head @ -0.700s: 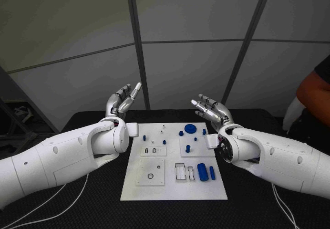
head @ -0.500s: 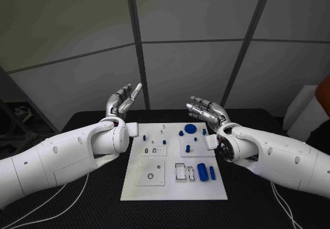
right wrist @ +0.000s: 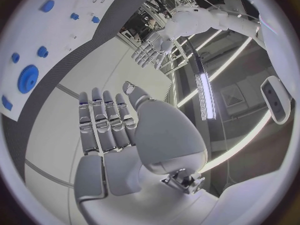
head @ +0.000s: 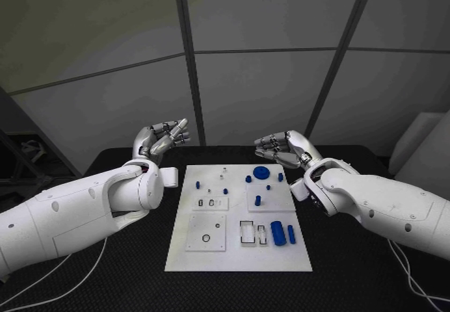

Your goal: Assemble the parts on the task board

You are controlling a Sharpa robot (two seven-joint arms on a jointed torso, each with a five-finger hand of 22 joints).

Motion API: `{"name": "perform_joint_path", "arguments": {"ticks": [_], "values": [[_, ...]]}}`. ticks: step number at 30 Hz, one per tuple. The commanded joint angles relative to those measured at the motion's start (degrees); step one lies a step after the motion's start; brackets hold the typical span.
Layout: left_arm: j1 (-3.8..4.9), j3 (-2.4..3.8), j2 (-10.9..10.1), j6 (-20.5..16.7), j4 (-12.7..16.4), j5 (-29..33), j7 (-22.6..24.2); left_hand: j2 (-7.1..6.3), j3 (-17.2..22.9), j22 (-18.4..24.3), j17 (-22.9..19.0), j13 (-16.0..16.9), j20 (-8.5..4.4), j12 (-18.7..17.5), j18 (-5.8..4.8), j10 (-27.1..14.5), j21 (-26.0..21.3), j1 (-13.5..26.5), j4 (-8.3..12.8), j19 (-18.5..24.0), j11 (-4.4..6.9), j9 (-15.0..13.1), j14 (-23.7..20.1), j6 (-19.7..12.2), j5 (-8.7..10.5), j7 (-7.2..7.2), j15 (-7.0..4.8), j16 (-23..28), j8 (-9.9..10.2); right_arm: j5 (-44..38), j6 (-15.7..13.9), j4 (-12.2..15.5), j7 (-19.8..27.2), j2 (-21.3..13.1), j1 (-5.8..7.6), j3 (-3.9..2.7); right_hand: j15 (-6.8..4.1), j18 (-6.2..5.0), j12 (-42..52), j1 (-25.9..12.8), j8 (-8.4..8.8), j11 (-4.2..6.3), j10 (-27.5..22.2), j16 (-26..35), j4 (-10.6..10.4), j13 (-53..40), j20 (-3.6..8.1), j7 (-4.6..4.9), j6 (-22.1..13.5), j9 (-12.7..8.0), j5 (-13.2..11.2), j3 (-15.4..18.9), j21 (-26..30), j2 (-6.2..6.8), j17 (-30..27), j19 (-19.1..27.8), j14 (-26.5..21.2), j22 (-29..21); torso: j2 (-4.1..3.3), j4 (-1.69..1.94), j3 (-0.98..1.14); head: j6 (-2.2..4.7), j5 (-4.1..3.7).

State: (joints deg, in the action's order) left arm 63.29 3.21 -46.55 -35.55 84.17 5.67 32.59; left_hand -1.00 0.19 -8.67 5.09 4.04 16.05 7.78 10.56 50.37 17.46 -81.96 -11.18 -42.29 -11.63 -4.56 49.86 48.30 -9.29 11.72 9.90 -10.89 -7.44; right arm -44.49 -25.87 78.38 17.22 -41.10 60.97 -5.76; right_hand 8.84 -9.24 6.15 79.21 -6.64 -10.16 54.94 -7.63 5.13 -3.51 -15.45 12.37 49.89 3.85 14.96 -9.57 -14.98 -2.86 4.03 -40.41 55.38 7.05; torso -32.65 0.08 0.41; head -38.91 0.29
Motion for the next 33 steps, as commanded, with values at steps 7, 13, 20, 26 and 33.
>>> {"name": "perform_joint_path", "arguments": {"ticks": [7, 13, 20, 26, 33], "values": [[0.11, 0.05, -3.6, 6.2, 4.9, -3.0, -3.3, -0.03, 3.1, -0.6, 2.0, 0.0, -3.07, 2.0, 0.04, 12.3, 2.8, -0.8, 2.1, -8.7, 3.31, 0.6, 11.8, 8.7, 0.19, -0.37, -3.63, -2.5, -0.4, -25.3, 9.2, -1.2, -8.8, 0.4, 4.34, -0.09, -5.17, -1.42, -0.6, -1.6, -0.42, 3.12, 12.0, -5.0, 0.3, -0.7, 4.66, -1.6, 8.3, 0.2, 3.7, -4.8, -8.8, 5.09, 3.6, -12.1, 18.1, 3.6, -2.11, 0.47, -0.19, 1.06, -0.71], [0.17, 0.06, -5.6, 7.7, 8.4, -3.2, -4.2, -0.92, 4.6, -0.6, 3.2, -0.3, -4.19, 0.1, 0.01, 14.6, 3.4, -1.1, 2.9, -11.7, 3.91, 0.8, 15.7, 10.1, 0.41, -0.74, -4.69, -2.3, 1.0, -36.8, 13.2, -2.5, -15.2, 1.4, 7.21, -0.09, -7.49, -1.31, -1.4, -1.2, -0.07, 4.26, 12.7, -10.7, 0.4, -0.6, 7.76, -2.64, 9.1, 0.1, 4.5, -4.0, -16.0, 6.5, 7.8, -17.9, 26.5, 7.5, -3.71, 0.64, -0.49, 1.84, -1.1], [0.62, 0.07, -7.3, 8.2, 11.3, -3.9, -4.8, -1.48, 5.3, -0.7, 4.0, -0.3, -4.67, -1.0, -0.03, 15.0, 3.7, -1.1, 3.3, -13.1, 4.04, 0.9, 17.1, 10.4, 0.53, -0.83, -5.03, -2.0, 1.8, -47.0, 17.1, -2.8, -21.3, 2.8, 9.11, -0.09, -8.4, -1.12, -2.0, -1.5, 0.78, 5.41, 12.8, -28.4, -0.6, -0.6, 10.13, -3.55, 9.4, 0.1, 4.0, -4.3, -27.9, 7.22, 19.8, -20.7, 30.7, 14.9, -5.65, 0.85, -0.78, 2.39, -1.42], [0.9, 0.08, -7.8, 8.7, 12.6, -4.6, -5.1, -1.87, 5.5, -0.6, 4.1, -0.3, -4.63, -1.7, -0.12, 15.1, 3.6, -0.9, 3.6, -13.5, 3.86, 0.9, 16.2, 10.4, 0.76, -0.71, -4.73, -0.8, 2.3, -51.8, 20.2, -3.3, -24.6, 3.9, 9.52, -0.09, -8.35, -0.83, -1.8, -1.9, 1.43, 5.14, 11.6, -52.4, -1.7, -0.5, 9.76, -3.84, 9.0, 0.2, 3.0, -5.6, -36.3, 8.41, 45.0, -20.6, 31.4, 22.1, -6.96, 1.1, -1.06, 2.72, -1.81], [1.02, 0.09, -7.6, 9.3, 13.0, -4.8, -5.4, -2.06, 5.6, -0.6, 4.1, -0.3, -4.58, -2.1, -0.14, 15.0, 3.7, -0.7, 3.7, -13.8, 3.7, 0.9, 15.8, 10.3, 0.81, -0.54, -4.57, -0.2, 2.7, -53.9, 22.0, -4.3, -25.8, 5.4, 9.62, -0.05, -7.89, 0.8, -1.8, -1.7, 2.05, 4.6, 8.9, -63.1, -2.4, -0.5, 9.34, -4.24, 8.1, 0.2, 2.2, -6.0, -46.2, 9.06, 56.7, -25.1, 31.4, 34.6, -8.09, 1.3, -1.19, 3.14, -2.03]]}}
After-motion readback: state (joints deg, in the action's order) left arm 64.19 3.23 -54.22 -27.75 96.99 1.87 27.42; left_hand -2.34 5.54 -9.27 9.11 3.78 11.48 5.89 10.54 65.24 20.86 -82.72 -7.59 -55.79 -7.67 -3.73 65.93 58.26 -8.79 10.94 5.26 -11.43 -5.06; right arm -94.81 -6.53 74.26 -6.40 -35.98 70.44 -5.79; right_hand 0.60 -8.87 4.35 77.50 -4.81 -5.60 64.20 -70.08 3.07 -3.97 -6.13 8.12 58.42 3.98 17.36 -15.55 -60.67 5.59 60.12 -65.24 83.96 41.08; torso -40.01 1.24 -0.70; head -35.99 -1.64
